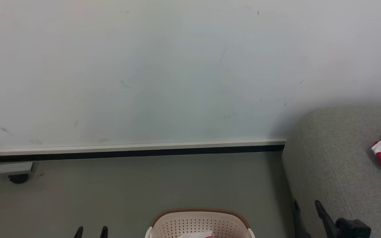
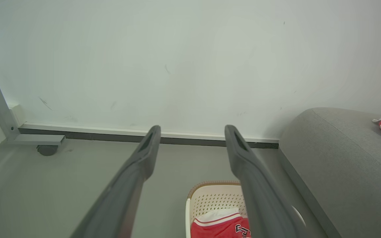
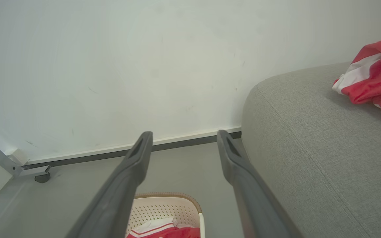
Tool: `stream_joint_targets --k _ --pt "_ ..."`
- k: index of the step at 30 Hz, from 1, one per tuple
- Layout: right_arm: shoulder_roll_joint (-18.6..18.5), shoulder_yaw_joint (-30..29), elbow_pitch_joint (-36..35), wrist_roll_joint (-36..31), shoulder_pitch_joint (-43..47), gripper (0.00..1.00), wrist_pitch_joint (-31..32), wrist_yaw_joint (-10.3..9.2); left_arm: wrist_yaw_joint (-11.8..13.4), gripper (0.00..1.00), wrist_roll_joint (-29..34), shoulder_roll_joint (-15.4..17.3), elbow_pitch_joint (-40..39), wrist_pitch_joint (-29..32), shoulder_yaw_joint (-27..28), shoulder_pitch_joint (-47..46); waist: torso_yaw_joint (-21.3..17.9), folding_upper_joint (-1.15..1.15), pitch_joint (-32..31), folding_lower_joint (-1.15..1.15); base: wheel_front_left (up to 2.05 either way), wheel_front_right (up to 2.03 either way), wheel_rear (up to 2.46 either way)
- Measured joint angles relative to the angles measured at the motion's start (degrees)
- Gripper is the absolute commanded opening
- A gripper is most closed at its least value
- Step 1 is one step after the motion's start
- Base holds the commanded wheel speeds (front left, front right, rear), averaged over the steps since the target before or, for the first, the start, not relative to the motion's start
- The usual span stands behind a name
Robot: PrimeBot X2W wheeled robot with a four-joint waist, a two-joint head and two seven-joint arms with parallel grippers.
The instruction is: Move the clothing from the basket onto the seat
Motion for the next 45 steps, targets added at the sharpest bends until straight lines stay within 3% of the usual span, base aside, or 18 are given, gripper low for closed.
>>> stream_joint_targets --k 10,22,34,45 --pt "0.01 1.43 0.29 -1.47 -1.91 1.0 -0.26 0.0 -1.38 1.0 0.67 -1.07 2.55 0.0 -1.69 -0.69 -2.61 0.0 0.71 0.0 0.0 0.0 0.0" --pt "0.0 4.59 -1.96 -5.42 -4.87 1.0 0.69 -0.01 -1.96 1.0 1.55 -2.43 12.72 -0.08 -5.5 -8.16 -10.75 0.0 4.6 0.0 0.0 0.0 0.0" --pt "-0.05 6.58 -6.38 -7.2 -9.48 1.0 -2.08 -0.01 -3.01 1.0 4.2 -1.05 23.39 -0.08 -9.2 -22.76 -17.47 0.01 17.3 0.01 0.0 0.0 0.0" --pt "-0.11 4.22 -12.89 -8.89 -4.87 1.0 -6.06 -0.01 -3.6 1.0 6.15 -0.88 31.79 -0.09 -14.74 -31.65 -22.68 0.01 30.88 0.02 0.0 0.0 0.0"
